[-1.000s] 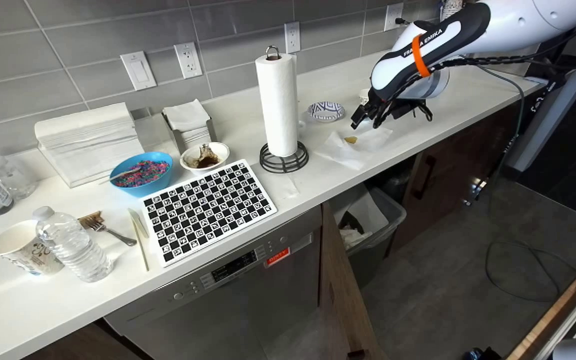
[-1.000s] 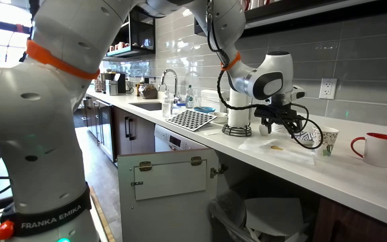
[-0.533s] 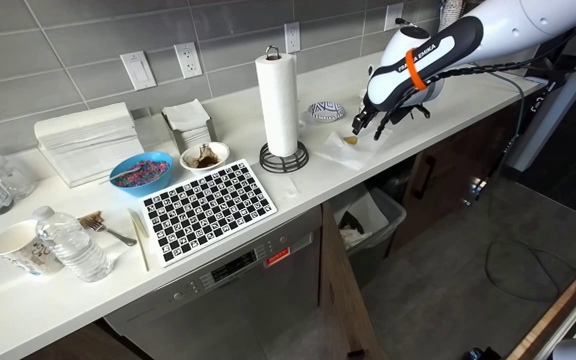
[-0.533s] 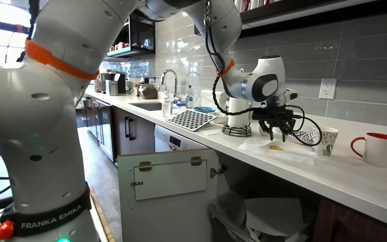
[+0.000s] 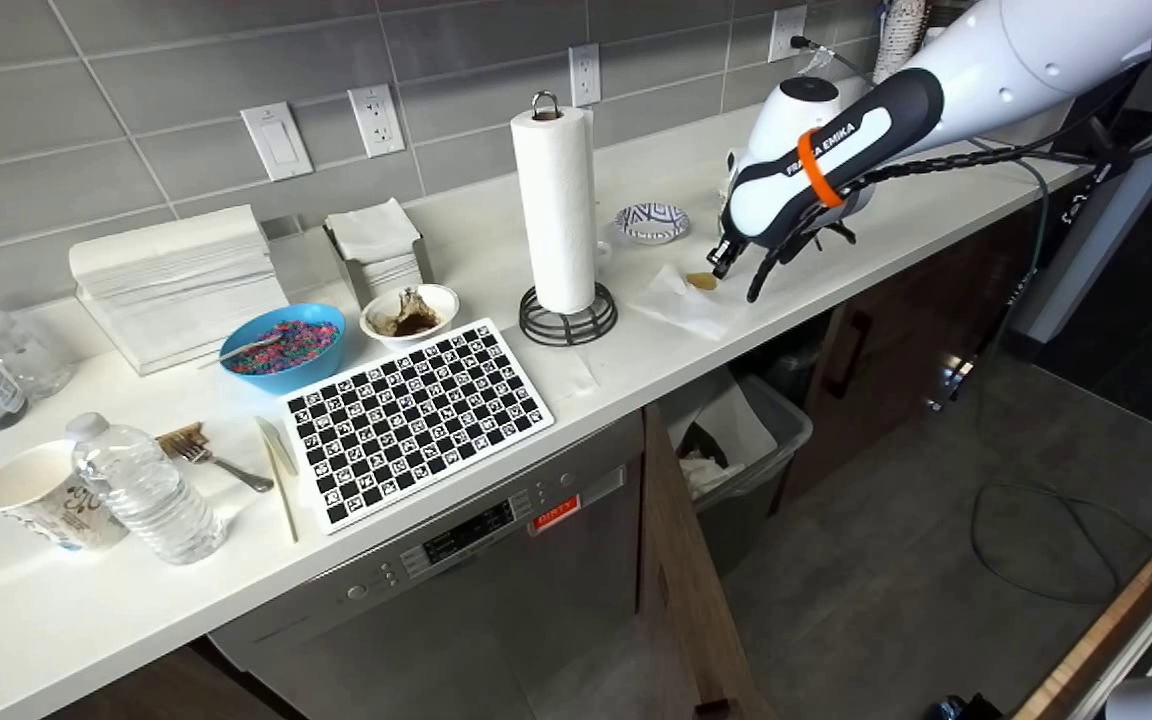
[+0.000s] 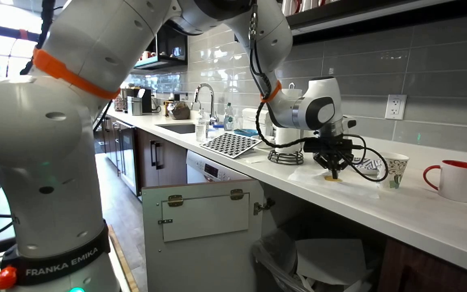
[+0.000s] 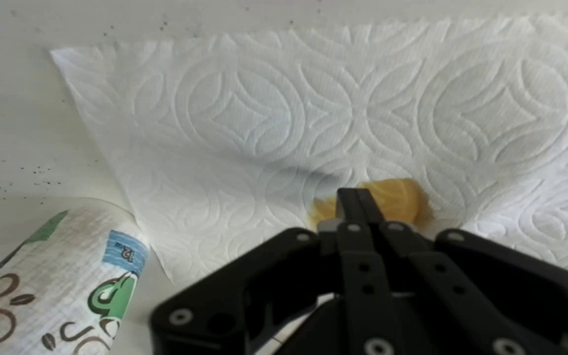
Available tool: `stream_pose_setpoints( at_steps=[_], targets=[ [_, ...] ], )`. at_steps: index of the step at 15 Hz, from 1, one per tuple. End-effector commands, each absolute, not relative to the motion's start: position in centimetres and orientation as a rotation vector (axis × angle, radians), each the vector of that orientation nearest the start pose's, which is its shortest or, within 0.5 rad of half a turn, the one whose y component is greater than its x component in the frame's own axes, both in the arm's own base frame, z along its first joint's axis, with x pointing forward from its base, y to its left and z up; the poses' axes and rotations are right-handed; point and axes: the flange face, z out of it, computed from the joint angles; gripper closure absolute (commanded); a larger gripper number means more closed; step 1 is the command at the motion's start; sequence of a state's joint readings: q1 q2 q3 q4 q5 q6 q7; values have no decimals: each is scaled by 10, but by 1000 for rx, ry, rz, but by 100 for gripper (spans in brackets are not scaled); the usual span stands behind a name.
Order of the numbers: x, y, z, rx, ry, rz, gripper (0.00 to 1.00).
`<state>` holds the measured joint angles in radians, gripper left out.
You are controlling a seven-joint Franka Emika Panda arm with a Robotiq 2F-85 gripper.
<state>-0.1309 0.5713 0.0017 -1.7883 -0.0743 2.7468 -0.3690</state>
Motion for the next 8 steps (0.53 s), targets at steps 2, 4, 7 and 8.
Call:
stream_pose_setpoints(
  at_steps=[2,4,7,8],
  targets=[
    [695,-95,262,-3240,-476,-526,100],
    [695,-100,257,-3252,-472,-498,100],
    [699,-102,251,-3264,-475,-467,100],
    [701,-101,251,-3265,-476,-457,100]
  ],
)
